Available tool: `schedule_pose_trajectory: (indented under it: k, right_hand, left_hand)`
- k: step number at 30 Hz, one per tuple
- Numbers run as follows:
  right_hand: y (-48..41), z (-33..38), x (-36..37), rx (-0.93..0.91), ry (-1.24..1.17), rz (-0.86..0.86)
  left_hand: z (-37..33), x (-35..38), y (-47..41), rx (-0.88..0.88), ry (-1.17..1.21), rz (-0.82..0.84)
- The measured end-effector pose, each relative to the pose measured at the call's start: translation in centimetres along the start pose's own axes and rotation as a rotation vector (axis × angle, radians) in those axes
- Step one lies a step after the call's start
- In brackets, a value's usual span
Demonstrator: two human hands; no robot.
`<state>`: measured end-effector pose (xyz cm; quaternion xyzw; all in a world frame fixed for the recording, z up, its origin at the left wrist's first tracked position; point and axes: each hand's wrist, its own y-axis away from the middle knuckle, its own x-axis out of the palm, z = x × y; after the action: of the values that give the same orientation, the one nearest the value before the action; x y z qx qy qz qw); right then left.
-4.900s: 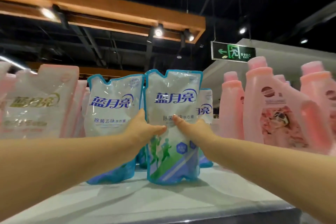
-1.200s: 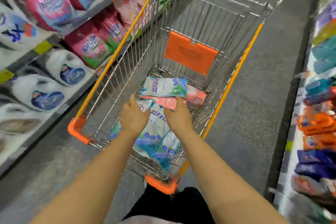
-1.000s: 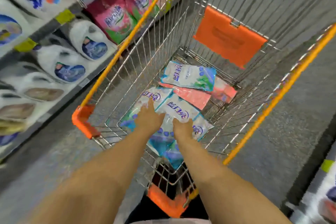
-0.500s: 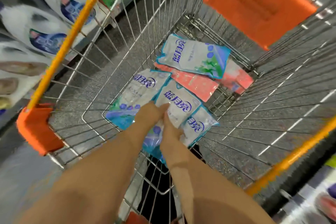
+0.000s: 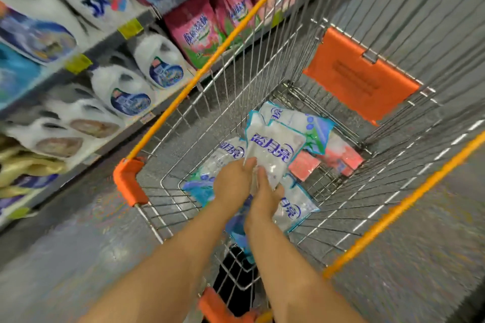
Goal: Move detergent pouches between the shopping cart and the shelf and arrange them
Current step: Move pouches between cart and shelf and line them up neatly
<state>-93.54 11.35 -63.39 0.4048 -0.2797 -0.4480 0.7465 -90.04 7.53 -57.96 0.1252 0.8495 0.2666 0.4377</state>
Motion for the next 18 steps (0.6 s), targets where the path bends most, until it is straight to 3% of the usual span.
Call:
schedule_pose_trajectory:
  k: [4, 9, 18]
  right_hand:
    - [3.9, 2.5, 1.4, -0.113, -0.028, 0.165]
    - [10.0, 5.3, 3.3, -0.291, 0.049, 0.243]
    - [25.0, 3.0, 7.0, -0.559, 0.004, 0.441]
  left_hand:
    - [-2.1, -3.9, 3.1, 0.084, 0.153, -0.142]
    - [-2.7, -9.4, 6.5, 0.221, 0.325, -0.241]
    - [1.7, -22.1, 15.2, 0.464, 0.452, -0.426]
